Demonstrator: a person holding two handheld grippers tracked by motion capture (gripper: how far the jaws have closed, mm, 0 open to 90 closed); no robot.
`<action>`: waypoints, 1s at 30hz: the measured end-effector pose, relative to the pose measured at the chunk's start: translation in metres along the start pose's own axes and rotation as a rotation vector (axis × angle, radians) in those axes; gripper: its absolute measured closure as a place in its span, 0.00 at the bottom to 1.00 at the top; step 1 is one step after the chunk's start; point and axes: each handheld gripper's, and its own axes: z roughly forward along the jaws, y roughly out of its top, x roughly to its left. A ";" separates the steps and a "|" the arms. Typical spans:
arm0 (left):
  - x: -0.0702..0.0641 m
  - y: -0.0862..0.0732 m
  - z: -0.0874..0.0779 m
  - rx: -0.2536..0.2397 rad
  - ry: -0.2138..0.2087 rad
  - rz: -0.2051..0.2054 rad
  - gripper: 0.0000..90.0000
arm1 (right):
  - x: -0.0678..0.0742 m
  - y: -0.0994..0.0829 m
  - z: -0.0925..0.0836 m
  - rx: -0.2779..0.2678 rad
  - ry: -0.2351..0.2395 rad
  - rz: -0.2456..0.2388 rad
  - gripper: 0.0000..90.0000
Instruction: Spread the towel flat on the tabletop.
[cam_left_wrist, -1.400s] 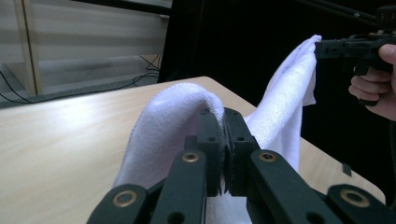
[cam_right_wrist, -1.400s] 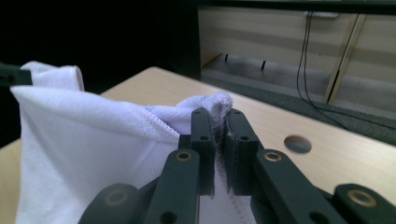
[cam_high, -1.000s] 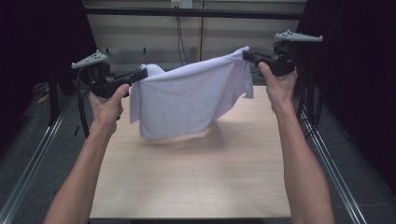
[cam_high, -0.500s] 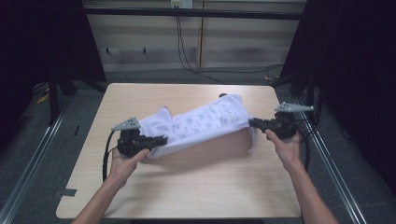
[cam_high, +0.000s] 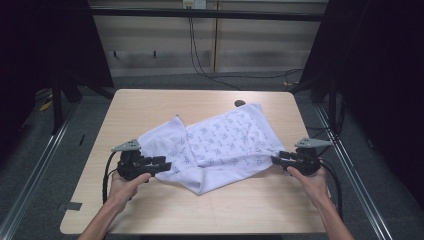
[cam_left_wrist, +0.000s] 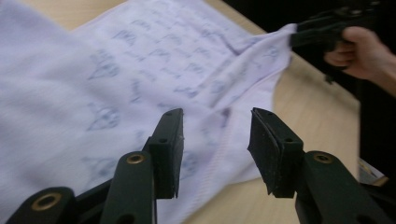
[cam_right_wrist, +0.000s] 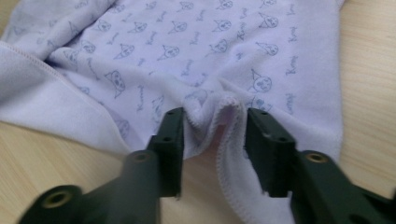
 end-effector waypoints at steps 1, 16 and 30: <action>0.007 -0.002 0.002 0.018 0.018 -0.002 0.61 | 0.003 -0.001 -0.002 0.005 -0.008 -0.007 0.60; 0.016 -0.020 0.040 0.222 0.094 0.118 0.97 | 0.050 -0.043 -0.026 -0.050 0.083 0.033 0.61; -0.050 -0.033 0.071 0.297 -0.089 0.150 0.97 | 0.122 -0.033 0.013 0.009 0.226 -0.059 0.50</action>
